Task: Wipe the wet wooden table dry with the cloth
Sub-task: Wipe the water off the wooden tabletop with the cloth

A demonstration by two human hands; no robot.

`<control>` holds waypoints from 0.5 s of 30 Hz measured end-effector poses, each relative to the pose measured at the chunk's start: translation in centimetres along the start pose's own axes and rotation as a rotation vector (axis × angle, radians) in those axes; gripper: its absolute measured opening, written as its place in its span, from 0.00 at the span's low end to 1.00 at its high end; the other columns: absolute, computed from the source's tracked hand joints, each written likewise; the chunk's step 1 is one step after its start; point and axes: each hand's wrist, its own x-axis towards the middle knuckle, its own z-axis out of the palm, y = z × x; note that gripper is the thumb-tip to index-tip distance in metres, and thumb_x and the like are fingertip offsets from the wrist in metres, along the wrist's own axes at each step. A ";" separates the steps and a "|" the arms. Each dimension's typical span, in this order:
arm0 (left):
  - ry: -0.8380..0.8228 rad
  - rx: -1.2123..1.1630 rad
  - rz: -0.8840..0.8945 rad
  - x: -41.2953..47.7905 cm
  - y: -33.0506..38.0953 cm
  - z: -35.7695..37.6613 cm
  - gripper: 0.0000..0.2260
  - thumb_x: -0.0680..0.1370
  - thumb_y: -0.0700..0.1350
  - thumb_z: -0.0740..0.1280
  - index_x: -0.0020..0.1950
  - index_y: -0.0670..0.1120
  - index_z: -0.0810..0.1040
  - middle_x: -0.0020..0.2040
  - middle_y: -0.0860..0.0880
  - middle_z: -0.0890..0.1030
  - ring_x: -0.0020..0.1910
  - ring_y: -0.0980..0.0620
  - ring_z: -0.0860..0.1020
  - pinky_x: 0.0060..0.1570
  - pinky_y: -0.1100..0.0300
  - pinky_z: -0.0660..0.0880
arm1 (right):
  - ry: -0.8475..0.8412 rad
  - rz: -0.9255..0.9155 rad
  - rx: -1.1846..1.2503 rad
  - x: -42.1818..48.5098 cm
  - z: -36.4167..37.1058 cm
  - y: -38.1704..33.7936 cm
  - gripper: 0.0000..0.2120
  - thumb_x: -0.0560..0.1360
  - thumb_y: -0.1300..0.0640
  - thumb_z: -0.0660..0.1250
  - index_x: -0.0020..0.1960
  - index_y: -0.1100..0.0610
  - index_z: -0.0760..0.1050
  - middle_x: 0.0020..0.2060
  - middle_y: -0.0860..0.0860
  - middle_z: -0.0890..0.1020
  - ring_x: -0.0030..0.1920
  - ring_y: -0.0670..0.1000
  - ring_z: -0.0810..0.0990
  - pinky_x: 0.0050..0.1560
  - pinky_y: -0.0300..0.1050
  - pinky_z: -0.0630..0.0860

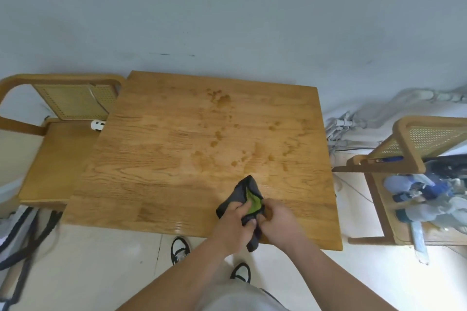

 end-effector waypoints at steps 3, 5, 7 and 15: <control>0.092 -0.143 -0.010 -0.3 -0.1 -3.8 0.15 0.84 0.44 0.61 0.69 0.55 0.76 0.58 0.54 0.80 0.57 0.54 0.79 0.61 0.62 0.75 | 0.030 -0.096 -0.114 0.1 0.7 -1.0 0.29 0.78 0.52 0.66 0.78 0.51 0.65 0.71 0.50 0.66 0.72 0.54 0.67 0.65 0.48 0.75; 0.182 -0.049 -0.061 -0.4 -1.2 -6.6 0.16 0.84 0.44 0.62 0.72 0.52 0.76 0.64 0.53 0.80 0.63 0.52 0.78 0.67 0.54 0.75 | 0.067 -0.127 -0.262 0.1 1.7 -1.9 0.32 0.78 0.51 0.66 0.80 0.50 0.61 0.75 0.51 0.59 0.76 0.55 0.60 0.64 0.50 0.76; 0.196 0.075 -0.082 -0.4 -2.4 -9.5 0.18 0.84 0.45 0.63 0.74 0.52 0.75 0.65 0.53 0.78 0.64 0.51 0.76 0.67 0.56 0.73 | 0.066 -0.095 -0.368 0.0 2.9 -3.1 0.29 0.80 0.51 0.64 0.79 0.49 0.61 0.76 0.53 0.57 0.75 0.57 0.59 0.63 0.50 0.76; 0.111 0.361 -0.091 1.5 -7.4 -19.9 0.24 0.83 0.47 0.63 0.80 0.51 0.66 0.76 0.49 0.68 0.67 0.47 0.75 0.68 0.56 0.71 | 0.163 -0.083 -0.414 2.9 6.6 -9.4 0.21 0.85 0.46 0.55 0.75 0.52 0.67 0.75 0.56 0.62 0.73 0.58 0.63 0.68 0.50 0.68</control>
